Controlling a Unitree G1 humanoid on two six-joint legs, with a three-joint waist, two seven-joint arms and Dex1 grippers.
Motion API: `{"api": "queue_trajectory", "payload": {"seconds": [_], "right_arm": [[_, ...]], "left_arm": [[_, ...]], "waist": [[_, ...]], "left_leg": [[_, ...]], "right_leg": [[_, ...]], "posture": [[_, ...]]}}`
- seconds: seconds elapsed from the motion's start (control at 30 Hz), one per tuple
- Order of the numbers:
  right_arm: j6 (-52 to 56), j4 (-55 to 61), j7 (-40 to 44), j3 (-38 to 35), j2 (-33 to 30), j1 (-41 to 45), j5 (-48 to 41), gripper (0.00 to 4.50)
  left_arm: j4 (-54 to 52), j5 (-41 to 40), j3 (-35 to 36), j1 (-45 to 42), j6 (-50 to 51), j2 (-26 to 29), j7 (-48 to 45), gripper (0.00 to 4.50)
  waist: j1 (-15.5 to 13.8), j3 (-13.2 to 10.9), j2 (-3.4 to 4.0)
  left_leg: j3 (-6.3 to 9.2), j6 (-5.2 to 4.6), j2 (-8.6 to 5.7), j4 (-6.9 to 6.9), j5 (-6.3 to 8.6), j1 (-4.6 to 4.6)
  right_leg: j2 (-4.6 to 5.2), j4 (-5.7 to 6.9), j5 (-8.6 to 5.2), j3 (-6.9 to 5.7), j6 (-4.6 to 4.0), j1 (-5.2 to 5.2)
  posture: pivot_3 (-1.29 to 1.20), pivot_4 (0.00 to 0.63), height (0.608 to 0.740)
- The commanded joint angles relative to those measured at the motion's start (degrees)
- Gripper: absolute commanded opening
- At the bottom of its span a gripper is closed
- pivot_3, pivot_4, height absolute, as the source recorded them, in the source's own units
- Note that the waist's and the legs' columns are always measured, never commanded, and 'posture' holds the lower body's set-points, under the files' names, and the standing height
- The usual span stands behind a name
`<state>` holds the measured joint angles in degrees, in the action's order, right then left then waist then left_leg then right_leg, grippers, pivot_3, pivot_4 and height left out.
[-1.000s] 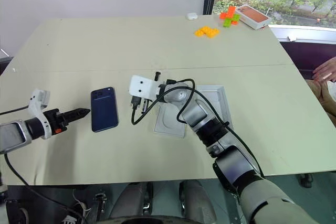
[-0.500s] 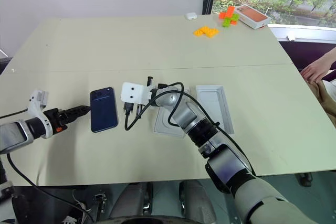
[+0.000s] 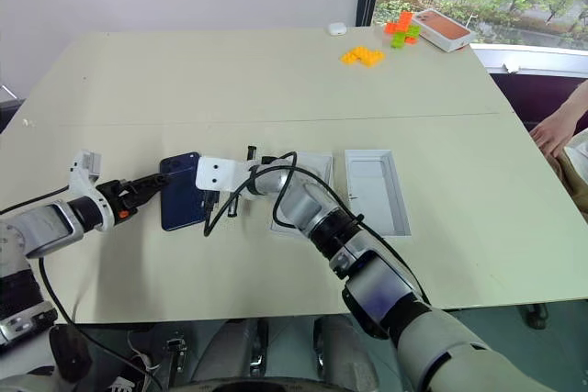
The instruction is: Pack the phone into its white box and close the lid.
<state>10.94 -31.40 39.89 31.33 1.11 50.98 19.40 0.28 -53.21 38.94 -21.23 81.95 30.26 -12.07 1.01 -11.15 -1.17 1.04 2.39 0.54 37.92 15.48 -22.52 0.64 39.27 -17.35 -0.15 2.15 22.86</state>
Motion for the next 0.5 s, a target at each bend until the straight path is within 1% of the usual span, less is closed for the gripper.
{"api": "queue_trajectory", "payload": {"seconds": [0.03, 0.17, 0.3, 0.5], "right_arm": [[1.9, -0.6, 0.2, -0.3, 1.2, 2.5, 0.2, 0.0], [3.0, -1.1, 1.4, -0.1, 1.5, 2.7, -0.2, 0.0], [3.3, 0.1, 4.0, 1.3, 0.3, 1.6, 0.3, 0.0], [4.0, 1.5, 6.5, 2.8, -1.3, 0.2, 1.2, 0.0]], "left_arm": [[1.2, 1.9, -2.2, 0.1, 0.0, -0.7, 0.8, 3.97], [1.9, 3.6, -4.8, -0.4, -1.7, -1.4, 0.6, 3.97], [3.0, 4.5, -6.8, -1.7, -2.7, -2.3, -0.1, 3.97], [2.4, 5.3, -10.9, -2.0, -2.0, -2.1, -2.8, 3.97]], "waist": [[-0.1, 0.0, 0.0], [-0.2, 0.0, 0.03], [-0.3, 0.0, 0.06], [-0.4, 0.2, 0.23]], "left_leg": [[0.01, 0.01, 0.0, 0.0, -0.01, 0.02], [0.03, 0.03, -0.01, 0.0, -0.02, 0.12], [0.08, 0.1, -0.01, 0.0, -0.06, 0.12], [0.11, 0.12, -0.03, 0.0, -0.08, 0.13]], "right_leg": [[0.0, 0.0, 0.02, 0.0, -0.02, -0.02], [0.01, 0.0, 0.04, -0.01, -0.07, -0.11], [0.01, 0.02, 0.09, -0.06, -0.14, -0.12], [0.03, 0.02, 0.09, -0.08, -0.14, -0.15]], "posture": [[0.0, 0.15, 0.74], [0.0, 0.15, 0.74], [0.0, 0.15, 0.74], [0.0, 0.15, 0.74]]}}
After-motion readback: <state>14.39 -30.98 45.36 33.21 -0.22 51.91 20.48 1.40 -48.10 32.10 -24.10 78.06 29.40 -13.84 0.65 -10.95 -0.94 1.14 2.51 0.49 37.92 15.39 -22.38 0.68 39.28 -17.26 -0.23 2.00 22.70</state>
